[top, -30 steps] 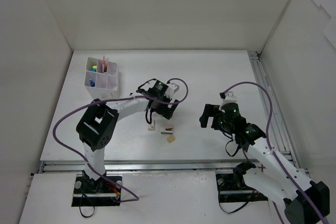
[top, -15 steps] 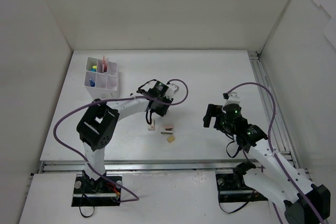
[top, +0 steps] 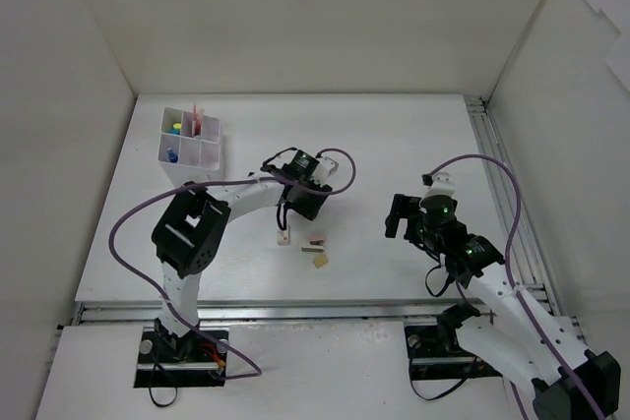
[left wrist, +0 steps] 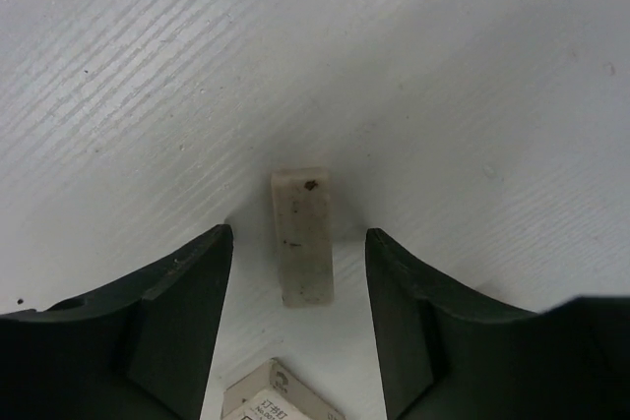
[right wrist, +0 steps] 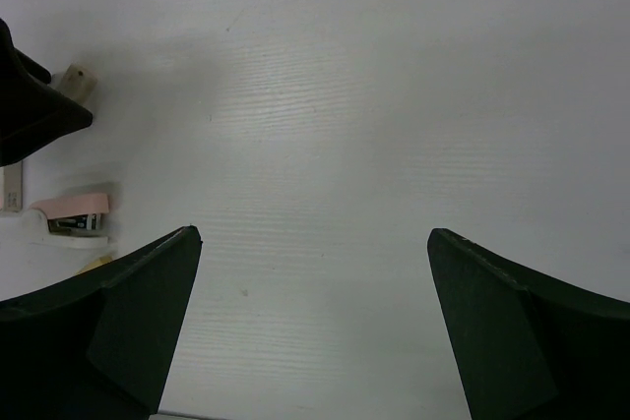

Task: Sort the stationery into containers
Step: Pick up the stationery from the center of the board.

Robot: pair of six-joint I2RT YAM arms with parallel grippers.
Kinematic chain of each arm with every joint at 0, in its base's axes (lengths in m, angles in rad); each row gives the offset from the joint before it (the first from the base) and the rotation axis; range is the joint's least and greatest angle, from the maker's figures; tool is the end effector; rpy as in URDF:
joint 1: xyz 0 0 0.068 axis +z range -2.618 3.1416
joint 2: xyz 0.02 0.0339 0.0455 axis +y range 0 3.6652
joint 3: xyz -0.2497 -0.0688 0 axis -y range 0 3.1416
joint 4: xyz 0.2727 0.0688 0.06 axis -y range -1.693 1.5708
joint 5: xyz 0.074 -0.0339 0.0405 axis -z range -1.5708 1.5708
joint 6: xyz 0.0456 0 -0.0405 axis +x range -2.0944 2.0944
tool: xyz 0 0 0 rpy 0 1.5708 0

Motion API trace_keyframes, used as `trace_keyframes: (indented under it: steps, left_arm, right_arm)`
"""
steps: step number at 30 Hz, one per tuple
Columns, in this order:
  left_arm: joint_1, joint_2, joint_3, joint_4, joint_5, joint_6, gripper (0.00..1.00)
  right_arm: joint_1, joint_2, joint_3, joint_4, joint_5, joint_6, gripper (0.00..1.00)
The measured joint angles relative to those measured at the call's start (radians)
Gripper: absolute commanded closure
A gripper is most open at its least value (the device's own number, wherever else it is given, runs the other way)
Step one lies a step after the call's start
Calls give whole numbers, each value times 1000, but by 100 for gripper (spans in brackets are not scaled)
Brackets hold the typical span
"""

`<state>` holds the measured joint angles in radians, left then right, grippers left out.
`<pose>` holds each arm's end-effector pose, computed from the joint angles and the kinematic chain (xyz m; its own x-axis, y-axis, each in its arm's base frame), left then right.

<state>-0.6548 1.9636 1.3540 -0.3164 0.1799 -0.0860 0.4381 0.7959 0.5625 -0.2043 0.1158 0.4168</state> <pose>0.3480 -0.2774 0.1422 -0.6904 0.4235 -0.5865 0.6275 0.7540 -0.1941 0.2128 0.0939 0.2366 -0.4832 0.2177 -0.8480 -0.1433 0.9359 0.3219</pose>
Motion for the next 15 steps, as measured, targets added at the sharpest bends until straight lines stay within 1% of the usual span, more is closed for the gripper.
trace_keyframes:
  steps: [1, 3, 4, 6, 7, 8, 11, 15]
  left_arm:
    - [-2, 7, 0, 2, -10, 1, 55]
    - [-5, 7, 1, 0, -16, -4, 62]
    - [-6, 7, 0, 1, -21, -6, 71]
    - [-8, 7, -3, 5, -29, -14, 83]
    - [-9, 6, -5, 7, -32, -17, 94]
    - [-10, 3, -8, 8, -38, -23, 100]
    - [-13, -17, -24, 8, -50, -30, 100]
    - [-11, -76, -65, -2, -104, -34, 100]
  right_arm:
    - [-2, -2, 0, -1, 4, -2, 2]
    - [-6, -8, 0, -2, 11, -4, 2]
    - [-6, -13, 0, -3, 14, -6, 2]
    - [-6, -21, 0, -3, 19, -11, 2]
    - [-7, -26, 0, -3, 21, -14, 2]
    - [-8, -31, 0, -3, 24, -18, 2]
    - [-13, -48, 0, -3, 30, -27, 2]
    - [-14, -67, 0, -5, 34, -33, 2]
